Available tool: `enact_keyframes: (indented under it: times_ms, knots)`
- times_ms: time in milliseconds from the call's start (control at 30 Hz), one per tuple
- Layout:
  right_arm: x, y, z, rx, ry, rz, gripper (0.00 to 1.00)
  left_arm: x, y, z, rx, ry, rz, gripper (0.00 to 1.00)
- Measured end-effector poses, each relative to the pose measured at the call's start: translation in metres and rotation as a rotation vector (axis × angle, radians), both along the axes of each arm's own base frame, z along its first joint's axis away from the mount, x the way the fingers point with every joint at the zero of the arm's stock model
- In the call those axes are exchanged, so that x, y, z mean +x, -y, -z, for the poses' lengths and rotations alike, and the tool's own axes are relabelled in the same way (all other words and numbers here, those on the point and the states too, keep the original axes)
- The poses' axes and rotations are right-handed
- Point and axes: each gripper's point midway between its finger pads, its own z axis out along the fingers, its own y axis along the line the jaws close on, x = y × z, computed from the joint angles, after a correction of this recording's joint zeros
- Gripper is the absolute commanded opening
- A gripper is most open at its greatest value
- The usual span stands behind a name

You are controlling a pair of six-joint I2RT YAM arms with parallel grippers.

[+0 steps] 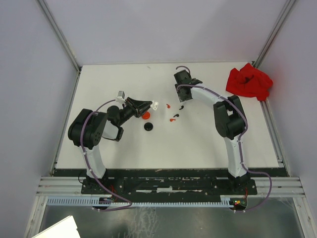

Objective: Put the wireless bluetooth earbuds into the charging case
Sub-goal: Move the earbud to the center of the board, then pick up the earbud from the center of the board.

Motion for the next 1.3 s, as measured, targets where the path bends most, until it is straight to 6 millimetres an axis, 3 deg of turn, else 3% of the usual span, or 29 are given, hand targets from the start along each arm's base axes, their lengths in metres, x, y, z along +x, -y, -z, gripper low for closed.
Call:
enact_keyframes:
  times_ms: [267,700,1067,1300]
  knots:
    - [-0.003,0.011,0.0,0.006,0.0,0.026,0.75,0.0,0.0,0.001,0.0,-0.003,0.0,0.03]
    - [0.026,0.005,-0.014,0.055,0.048,0.027,0.75,0.0,0.0,0.004,0.002,-0.01,0.0,0.03]
    - [0.024,0.002,0.017,0.044,-0.027,0.013,0.75,0.001,0.0,0.004,0.002,-0.01,-0.001,0.03]
    - [0.024,0.002,0.019,0.045,-0.032,0.012,0.75,0.0,0.0,0.004,0.002,-0.01,-0.001,0.03]
